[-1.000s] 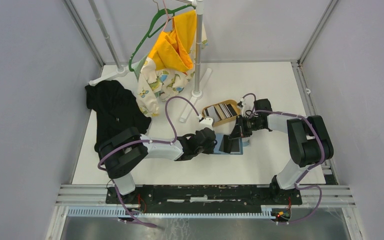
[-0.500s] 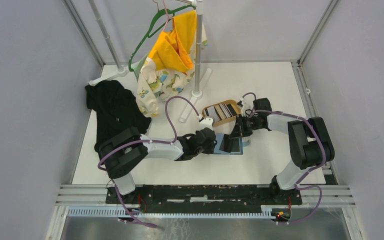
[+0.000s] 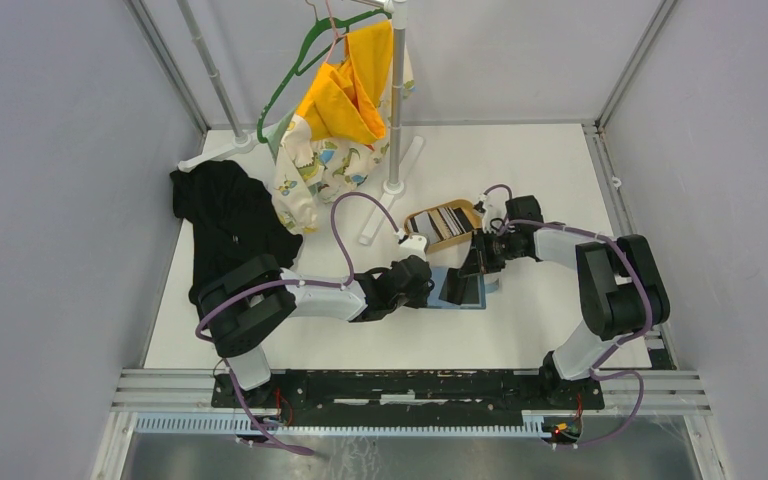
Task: Put the credit cards into the card holder
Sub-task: Insert the credit card into the card holder.
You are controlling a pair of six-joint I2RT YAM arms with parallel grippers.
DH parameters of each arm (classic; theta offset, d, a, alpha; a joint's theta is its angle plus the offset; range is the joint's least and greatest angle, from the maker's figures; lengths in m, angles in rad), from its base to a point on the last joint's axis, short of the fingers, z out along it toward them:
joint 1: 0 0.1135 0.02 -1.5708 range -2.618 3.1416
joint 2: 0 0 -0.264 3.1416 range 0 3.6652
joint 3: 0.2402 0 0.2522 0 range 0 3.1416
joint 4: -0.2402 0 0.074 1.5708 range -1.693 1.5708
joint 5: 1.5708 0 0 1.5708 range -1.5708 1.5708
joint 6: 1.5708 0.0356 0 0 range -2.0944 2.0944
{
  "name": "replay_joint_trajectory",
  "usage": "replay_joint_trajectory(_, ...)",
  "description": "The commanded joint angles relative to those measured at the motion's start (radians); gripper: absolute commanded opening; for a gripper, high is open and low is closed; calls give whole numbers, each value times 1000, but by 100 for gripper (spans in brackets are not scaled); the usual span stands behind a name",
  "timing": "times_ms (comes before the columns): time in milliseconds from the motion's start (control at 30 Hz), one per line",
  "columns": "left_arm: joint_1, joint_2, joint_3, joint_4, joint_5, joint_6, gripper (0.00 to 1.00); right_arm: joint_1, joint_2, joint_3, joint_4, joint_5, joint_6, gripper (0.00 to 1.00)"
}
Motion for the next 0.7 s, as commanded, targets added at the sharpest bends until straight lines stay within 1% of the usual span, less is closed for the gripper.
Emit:
replay_joint_trajectory(0,-5,-7,-9,38,-9,39,31,21,49,-1,-41,188,-63,15)
replay_joint_trajectory(300,-3,-12,-15,43,-9,42,31,33,56,4,-71,196,-89,15)
replay_joint_trajectory(667,-5,-20,-23,50,-7,47,31,33,18,-21,-94,225,-115,16)
